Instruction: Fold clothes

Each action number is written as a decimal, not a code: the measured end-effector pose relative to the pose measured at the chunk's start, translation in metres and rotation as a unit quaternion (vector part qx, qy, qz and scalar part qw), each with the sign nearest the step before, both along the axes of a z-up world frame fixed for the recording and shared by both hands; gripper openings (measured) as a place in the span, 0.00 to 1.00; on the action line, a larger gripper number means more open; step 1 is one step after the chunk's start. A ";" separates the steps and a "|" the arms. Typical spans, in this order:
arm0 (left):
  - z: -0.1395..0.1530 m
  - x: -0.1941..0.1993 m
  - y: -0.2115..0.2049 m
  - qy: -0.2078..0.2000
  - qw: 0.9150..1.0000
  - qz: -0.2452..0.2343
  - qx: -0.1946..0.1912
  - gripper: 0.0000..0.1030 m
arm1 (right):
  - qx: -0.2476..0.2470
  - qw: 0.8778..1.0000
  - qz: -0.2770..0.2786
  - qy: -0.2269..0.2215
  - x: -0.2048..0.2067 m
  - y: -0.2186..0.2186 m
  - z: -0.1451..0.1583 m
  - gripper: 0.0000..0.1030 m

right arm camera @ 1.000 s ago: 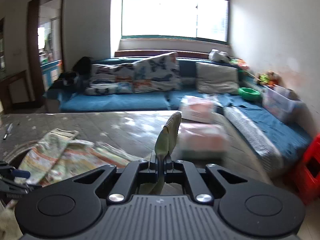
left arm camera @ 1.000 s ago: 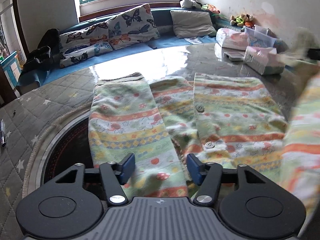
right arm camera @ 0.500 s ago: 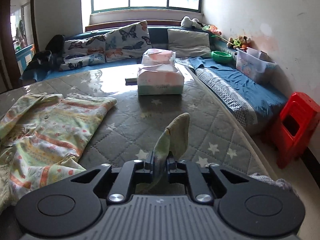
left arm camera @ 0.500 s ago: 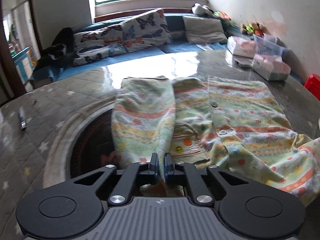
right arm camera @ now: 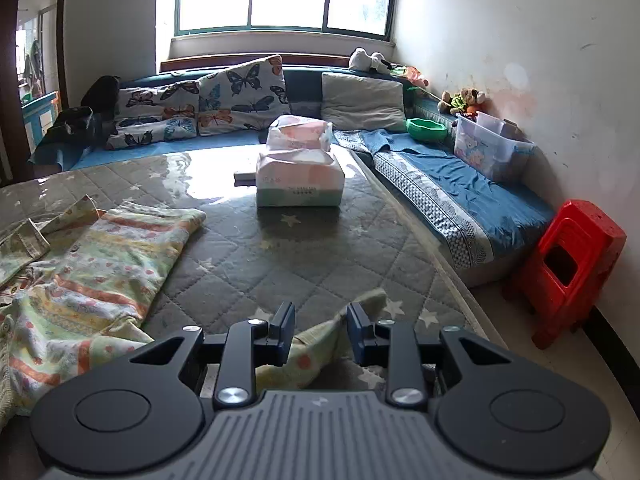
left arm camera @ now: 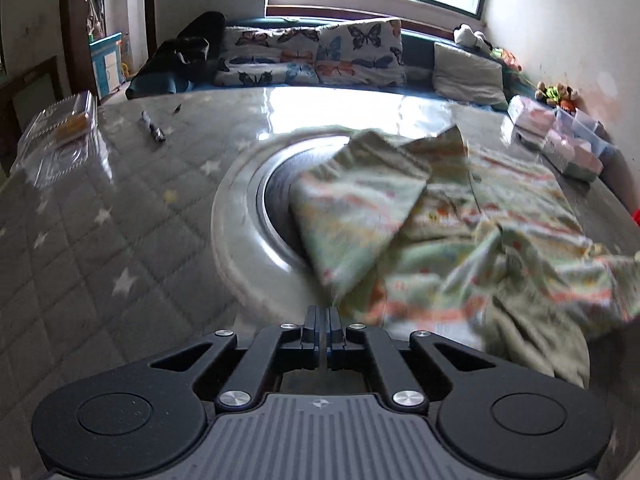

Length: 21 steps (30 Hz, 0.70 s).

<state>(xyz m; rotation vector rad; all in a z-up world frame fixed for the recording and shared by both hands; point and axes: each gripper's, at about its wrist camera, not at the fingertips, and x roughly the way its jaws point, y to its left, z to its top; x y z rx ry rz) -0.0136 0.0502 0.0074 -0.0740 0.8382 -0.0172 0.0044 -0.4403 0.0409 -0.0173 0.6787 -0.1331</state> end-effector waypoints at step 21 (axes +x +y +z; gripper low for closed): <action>-0.001 0.140 -0.101 -0.066 0.990 -0.122 0.042 0.48 | 0.040 0.989 0.137 0.028 0.056 0.083 -0.026 0.30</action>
